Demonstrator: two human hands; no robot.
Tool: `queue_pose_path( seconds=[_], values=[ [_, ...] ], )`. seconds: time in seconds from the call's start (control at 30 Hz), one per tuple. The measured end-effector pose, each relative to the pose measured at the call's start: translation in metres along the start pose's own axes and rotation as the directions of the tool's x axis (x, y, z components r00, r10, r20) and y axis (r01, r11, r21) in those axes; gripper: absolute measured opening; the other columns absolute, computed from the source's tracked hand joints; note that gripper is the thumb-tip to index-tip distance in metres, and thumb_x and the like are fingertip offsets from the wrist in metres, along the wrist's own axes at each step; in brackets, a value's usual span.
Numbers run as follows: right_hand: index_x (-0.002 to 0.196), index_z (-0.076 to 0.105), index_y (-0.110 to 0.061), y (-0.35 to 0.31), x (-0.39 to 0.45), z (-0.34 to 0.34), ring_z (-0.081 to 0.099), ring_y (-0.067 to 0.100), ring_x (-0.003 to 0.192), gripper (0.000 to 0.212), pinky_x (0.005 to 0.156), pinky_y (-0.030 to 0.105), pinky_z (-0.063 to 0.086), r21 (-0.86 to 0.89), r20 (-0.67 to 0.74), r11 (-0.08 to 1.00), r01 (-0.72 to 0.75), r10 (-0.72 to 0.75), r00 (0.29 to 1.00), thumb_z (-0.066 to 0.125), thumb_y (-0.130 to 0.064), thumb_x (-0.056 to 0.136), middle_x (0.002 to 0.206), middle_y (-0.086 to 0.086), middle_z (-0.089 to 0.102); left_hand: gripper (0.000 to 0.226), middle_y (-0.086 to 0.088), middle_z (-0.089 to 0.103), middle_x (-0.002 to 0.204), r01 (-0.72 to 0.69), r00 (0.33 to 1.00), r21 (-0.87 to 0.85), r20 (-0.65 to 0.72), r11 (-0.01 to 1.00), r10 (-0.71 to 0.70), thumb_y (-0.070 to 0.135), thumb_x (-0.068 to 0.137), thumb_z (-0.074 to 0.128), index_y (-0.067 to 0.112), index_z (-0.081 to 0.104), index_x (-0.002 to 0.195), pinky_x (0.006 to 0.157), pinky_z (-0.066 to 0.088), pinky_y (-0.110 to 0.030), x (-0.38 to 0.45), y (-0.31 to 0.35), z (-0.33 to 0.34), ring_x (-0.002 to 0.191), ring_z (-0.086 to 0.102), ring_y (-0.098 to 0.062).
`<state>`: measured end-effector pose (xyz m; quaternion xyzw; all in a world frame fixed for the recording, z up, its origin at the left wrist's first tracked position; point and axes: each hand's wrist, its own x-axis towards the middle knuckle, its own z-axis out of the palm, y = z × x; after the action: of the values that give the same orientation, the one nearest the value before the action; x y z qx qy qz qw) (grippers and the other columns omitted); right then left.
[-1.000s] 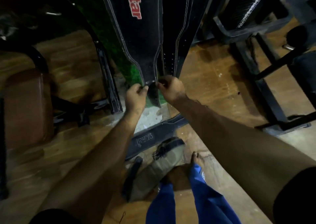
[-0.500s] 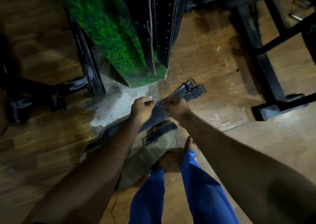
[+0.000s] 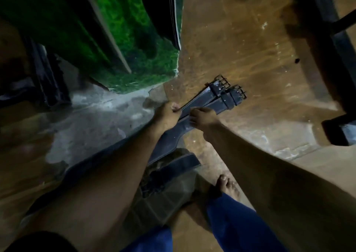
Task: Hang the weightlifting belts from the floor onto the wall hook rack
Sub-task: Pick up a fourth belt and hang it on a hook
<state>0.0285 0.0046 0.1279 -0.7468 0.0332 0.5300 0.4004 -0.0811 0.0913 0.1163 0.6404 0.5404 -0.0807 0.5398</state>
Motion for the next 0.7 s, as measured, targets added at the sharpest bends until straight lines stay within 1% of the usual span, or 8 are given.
queue_pose_path(
  seconds=[0.1, 0.17, 0.23, 0.33, 0.47, 0.57, 0.63, 0.7],
  values=[
    [0.083, 0.063, -0.008, 0.038, 0.064, 0.015, 0.050, 0.018, 0.057, 0.019, 0.049, 0.028, 0.043, 0.006, -0.031, 0.999, 0.031, -0.031, 0.999, 0.055, -0.002, 0.098, 0.072, 0.009, 0.057, 0.029, -0.013, 0.067, 0.127, -0.005, 1.000, 0.109, -0.005, 0.994, 0.006, 0.012, 0.097, 0.058, 0.008, 0.063, 0.124, 0.097, 0.047, -0.031, 0.055, -0.044, 0.026, 0.117, 0.062, -0.028],
    [0.091, 0.060, -0.005, 0.051, 0.084, 0.026, 0.051, 0.018, 0.056, 0.011, 0.044, 0.023, 0.047, 0.024, -0.036, 0.999, 0.034, -0.034, 0.999, 0.054, -0.003, 0.100, 0.071, 0.009, 0.055, 0.034, -0.015, 0.065, 0.130, 0.004, 1.000, 0.198, -0.030, 0.980, 0.001, 0.013, 0.096, 0.056, 0.010, 0.060, 0.130, 0.100, 0.046, -0.034, 0.073, -0.065, 0.033, 0.120, 0.060, -0.033],
    [0.093, 0.062, -0.008, 0.068, 0.108, 0.036, 0.060, 0.021, 0.063, 0.009, 0.054, 0.025, 0.056, -0.008, -0.021, 0.998, 0.063, -0.063, 0.998, 0.058, -0.012, 0.100, 0.075, 0.008, 0.060, 0.037, -0.017, 0.064, 0.129, 0.004, 0.999, 0.272, -0.033, 0.962, 0.005, 0.015, 0.095, 0.056, 0.011, 0.059, 0.132, 0.102, 0.048, -0.037, 0.091, -0.089, 0.044, 0.120, 0.060, -0.036],
    [0.080, 0.068, -0.025, 0.093, 0.141, 0.044, 0.073, 0.027, 0.084, 0.014, 0.079, 0.047, 0.063, -0.218, -0.040, 0.969, 0.117, -0.128, 0.991, 0.064, -0.036, 0.086, 0.088, 0.006, 0.074, 0.038, -0.017, 0.067, 0.124, -0.005, 0.998, 0.338, -0.051, 0.941, 0.023, 0.019, 0.091, 0.061, 0.012, 0.062, 0.128, 0.101, 0.051, -0.044, 0.105, -0.116, 0.053, 0.116, 0.062, -0.038],
    [0.078, 0.068, -0.026, 0.122, 0.168, 0.042, 0.074, 0.031, 0.085, 0.018, 0.079, 0.052, 0.062, -0.250, -0.059, 0.962, 0.113, -0.131, 0.990, 0.060, -0.042, 0.076, 0.088, 0.007, 0.076, 0.032, -0.015, 0.070, 0.117, -0.065, 0.982, 0.466, -0.129, 0.883, 0.141, 0.026, 0.088, 0.067, 0.013, 0.071, 0.116, 0.093, 0.054, -0.042, 0.111, -0.118, 0.057, 0.108, 0.063, -0.036],
    [0.078, 0.068, -0.023, 0.114, 0.147, 0.042, 0.071, 0.026, 0.077, 0.012, 0.078, 0.048, 0.063, -0.170, -0.074, 0.977, 0.132, -0.146, 0.987, 0.060, -0.030, 0.085, 0.083, 0.008, 0.074, 0.020, -0.015, 0.075, 0.102, -0.051, 0.985, 0.393, -0.134, 0.918, 0.112, 0.027, 0.092, 0.067, 0.012, 0.076, 0.100, 0.083, 0.058, -0.040, 0.111, -0.110, 0.055, 0.094, 0.070, -0.034],
    [0.078, 0.064, -0.020, 0.106, 0.134, 0.044, 0.065, 0.023, 0.068, 0.019, 0.068, 0.038, 0.060, -0.071, -0.099, 0.990, 0.121, -0.128, 0.987, 0.058, -0.019, 0.096, 0.077, 0.009, 0.068, 0.018, -0.014, 0.073, 0.090, -0.049, 0.988, 0.267, -0.129, 0.962, 0.086, 0.025, 0.094, 0.066, 0.011, 0.073, 0.086, 0.075, 0.055, -0.036, 0.111, -0.109, 0.053, 0.085, 0.069, -0.031],
    [0.076, 0.060, -0.018, 0.102, 0.127, 0.045, 0.062, 0.020, 0.064, 0.022, 0.060, 0.035, 0.057, -0.021, -0.121, 0.992, 0.122, -0.124, 0.985, 0.058, -0.017, 0.099, 0.073, 0.007, 0.064, 0.019, -0.010, 0.070, 0.086, -0.054, 0.988, 0.176, -0.135, 0.983, 0.079, 0.022, 0.094, 0.066, 0.006, 0.070, 0.086, 0.071, 0.049, -0.031, 0.104, -0.107, 0.049, 0.081, 0.064, -0.025]
  ],
)
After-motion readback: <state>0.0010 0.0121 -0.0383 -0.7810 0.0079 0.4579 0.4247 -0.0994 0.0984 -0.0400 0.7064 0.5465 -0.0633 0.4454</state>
